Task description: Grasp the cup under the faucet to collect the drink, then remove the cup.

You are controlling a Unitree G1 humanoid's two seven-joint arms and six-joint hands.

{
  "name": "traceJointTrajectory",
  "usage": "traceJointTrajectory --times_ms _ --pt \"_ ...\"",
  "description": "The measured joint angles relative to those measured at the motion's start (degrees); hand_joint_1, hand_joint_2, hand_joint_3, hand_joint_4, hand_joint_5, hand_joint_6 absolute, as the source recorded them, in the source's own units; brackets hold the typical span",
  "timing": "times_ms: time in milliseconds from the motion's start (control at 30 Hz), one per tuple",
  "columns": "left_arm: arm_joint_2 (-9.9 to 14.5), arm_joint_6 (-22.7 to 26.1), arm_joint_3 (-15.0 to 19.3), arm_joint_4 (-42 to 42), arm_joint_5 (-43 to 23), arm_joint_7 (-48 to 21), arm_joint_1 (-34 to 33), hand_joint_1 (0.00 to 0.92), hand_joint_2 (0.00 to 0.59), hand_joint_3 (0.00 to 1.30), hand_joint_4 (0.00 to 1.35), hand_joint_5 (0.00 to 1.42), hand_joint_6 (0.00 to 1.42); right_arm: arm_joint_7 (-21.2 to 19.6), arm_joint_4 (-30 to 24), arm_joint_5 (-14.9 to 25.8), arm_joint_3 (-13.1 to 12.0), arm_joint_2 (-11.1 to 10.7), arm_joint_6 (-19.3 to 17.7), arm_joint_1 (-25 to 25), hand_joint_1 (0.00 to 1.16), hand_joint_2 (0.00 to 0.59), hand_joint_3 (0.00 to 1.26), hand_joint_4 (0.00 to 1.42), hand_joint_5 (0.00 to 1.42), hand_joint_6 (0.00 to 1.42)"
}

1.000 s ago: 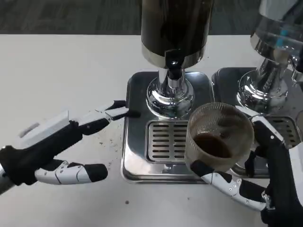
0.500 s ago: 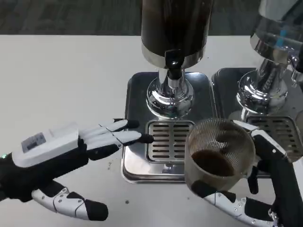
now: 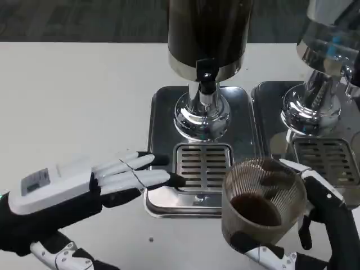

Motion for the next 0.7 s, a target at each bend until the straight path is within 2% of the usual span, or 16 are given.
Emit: traceJointTrajectory --times_ms 700 --pt "1.27 -1.17 -0.02 -0.75 1.56 2.91 0.97 0.000 0.131 0.09 0.00 0.00 0.00 0.01 -1.41 0.00 -0.21 0.72 -0.96 0.43 0.70 0.224 0.73 0.88 1.06 1.37"
